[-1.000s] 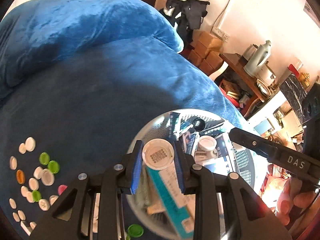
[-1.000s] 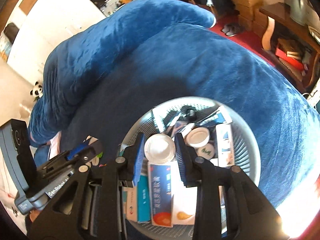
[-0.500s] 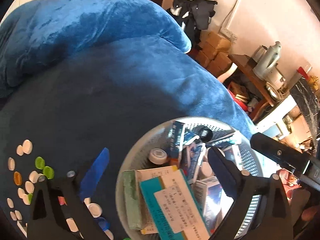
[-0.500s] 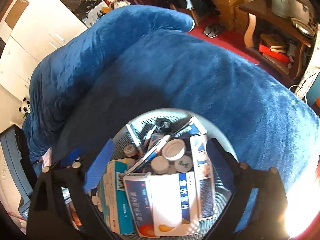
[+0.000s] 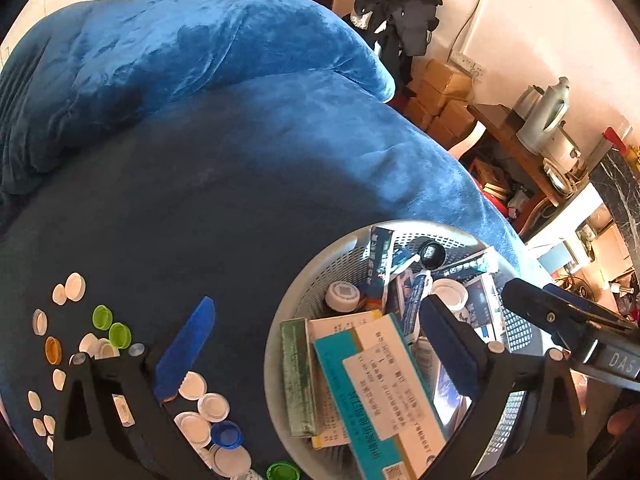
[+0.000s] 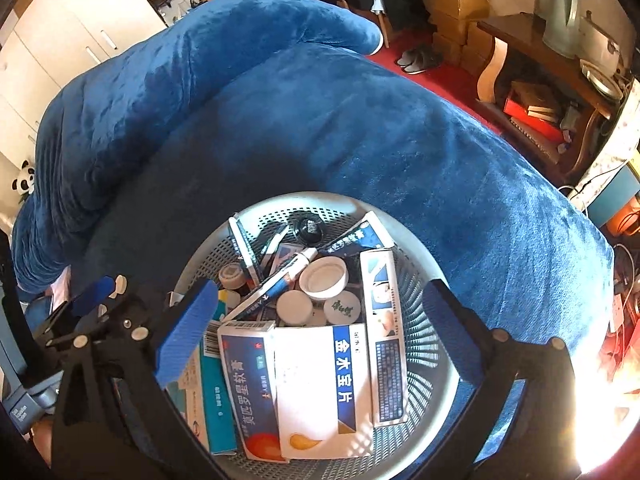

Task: Organize objects
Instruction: 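Move both open grippers from the basket back toward the scattered caps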

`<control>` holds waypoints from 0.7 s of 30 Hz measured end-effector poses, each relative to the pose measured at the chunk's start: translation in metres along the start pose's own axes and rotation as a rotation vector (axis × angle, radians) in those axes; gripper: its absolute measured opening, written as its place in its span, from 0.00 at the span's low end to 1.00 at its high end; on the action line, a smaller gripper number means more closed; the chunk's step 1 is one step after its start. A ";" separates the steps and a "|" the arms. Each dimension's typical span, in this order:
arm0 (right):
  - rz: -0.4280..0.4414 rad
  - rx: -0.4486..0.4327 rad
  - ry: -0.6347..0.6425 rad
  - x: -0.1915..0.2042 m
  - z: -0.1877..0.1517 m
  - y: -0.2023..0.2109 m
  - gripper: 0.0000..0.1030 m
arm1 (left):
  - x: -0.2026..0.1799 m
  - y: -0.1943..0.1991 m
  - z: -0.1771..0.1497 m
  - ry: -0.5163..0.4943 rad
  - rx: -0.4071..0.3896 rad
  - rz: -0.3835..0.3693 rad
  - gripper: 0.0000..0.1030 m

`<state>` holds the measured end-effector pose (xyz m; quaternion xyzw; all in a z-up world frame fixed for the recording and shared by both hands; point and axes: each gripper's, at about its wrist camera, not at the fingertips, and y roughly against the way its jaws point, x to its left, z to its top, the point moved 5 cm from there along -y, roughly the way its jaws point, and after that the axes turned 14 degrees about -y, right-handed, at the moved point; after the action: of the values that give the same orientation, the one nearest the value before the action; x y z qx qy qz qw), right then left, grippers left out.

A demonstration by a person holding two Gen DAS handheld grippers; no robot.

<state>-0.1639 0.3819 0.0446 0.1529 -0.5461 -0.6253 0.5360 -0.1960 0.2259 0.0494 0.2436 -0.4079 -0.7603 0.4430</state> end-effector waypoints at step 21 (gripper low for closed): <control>-0.006 0.009 0.061 0.038 -0.022 -0.002 1.00 | 0.039 0.024 -0.030 0.034 0.002 0.023 0.99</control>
<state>-0.1620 0.3381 0.0501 0.1761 -0.5318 -0.6196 0.5498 -0.1811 0.1732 0.0527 0.2523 -0.4037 -0.7504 0.4585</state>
